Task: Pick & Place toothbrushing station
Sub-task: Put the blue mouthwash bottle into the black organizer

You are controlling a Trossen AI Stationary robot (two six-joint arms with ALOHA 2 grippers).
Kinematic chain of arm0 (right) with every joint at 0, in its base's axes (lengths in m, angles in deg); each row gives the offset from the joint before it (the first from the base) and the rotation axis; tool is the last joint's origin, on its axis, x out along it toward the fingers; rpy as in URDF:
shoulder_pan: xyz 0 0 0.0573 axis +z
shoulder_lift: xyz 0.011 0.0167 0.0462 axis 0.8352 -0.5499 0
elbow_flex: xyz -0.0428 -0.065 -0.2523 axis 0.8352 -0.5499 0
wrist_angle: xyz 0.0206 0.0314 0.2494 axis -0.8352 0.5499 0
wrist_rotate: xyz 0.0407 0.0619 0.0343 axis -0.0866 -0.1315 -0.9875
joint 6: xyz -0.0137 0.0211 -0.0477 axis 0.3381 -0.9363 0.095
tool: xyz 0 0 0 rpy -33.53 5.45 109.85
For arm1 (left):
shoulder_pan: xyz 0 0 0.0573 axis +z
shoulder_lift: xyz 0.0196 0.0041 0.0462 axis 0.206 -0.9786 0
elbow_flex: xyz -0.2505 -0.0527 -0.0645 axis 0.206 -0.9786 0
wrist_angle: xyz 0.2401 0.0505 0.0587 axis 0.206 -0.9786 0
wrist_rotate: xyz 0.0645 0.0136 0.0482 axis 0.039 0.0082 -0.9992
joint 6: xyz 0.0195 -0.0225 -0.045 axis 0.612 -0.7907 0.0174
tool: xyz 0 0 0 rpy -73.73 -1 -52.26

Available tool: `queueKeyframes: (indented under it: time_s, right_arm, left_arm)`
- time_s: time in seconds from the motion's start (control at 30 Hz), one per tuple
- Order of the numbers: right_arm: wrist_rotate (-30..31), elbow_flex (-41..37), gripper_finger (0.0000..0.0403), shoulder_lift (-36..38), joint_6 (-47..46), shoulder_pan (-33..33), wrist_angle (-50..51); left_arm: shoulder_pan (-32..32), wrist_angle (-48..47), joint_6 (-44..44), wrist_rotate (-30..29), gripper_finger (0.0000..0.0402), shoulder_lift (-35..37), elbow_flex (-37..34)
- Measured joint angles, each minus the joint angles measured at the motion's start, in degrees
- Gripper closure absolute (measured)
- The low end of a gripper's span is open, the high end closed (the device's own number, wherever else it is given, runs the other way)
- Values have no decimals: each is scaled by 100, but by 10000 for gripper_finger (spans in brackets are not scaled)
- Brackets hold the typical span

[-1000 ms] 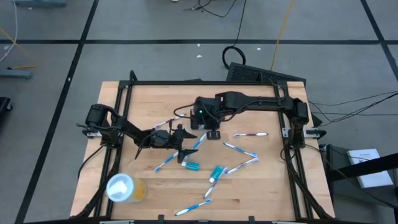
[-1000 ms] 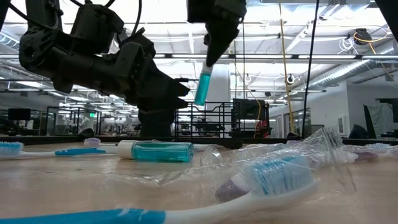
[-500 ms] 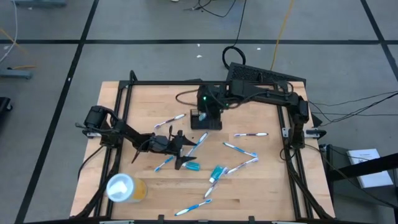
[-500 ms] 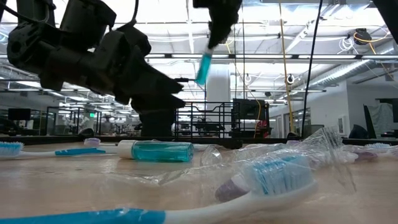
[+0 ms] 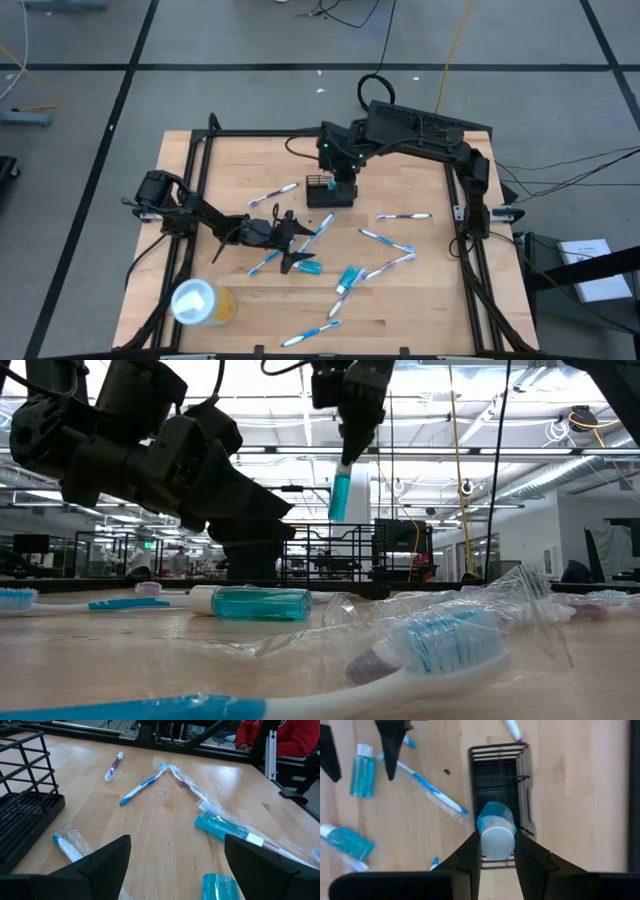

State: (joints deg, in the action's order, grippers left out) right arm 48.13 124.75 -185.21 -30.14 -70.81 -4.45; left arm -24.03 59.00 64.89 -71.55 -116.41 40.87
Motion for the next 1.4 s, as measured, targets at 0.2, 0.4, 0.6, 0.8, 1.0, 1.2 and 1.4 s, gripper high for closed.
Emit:
queueKeyframes:
  time_s: [0.2,0.4,0.6,0.8,1.0,1.2,1.4]
  right_arm:
    - [-184,-4,322,-131,71,-12,20]
    - [-307,-36,322,-125,79,-82,-3]
    - [-447,-248,322,-125,121,-157,-190]
    - [-458,-558,322,-125,190,-212,-401]
    - [-620,-794,322,-121,257,-272,-625]
    - [-681,-988,322,-121,309,-320,-633]
    - [-753,-1010,322,-121,379,-335,-778]
  left_arm:
    - [0,-9,4,0,76,0,0]
    - [0,-23,16,-6,76,0,0]
    - [0,-24,17,-11,76,0,0]
    - [0,-25,17,-13,76,0,0]
    - [0,-26,17,-13,76,0,0]
    - [10,-26,17,-15,76,0,0]
    - [22,-26,17,-17,76,0,0]
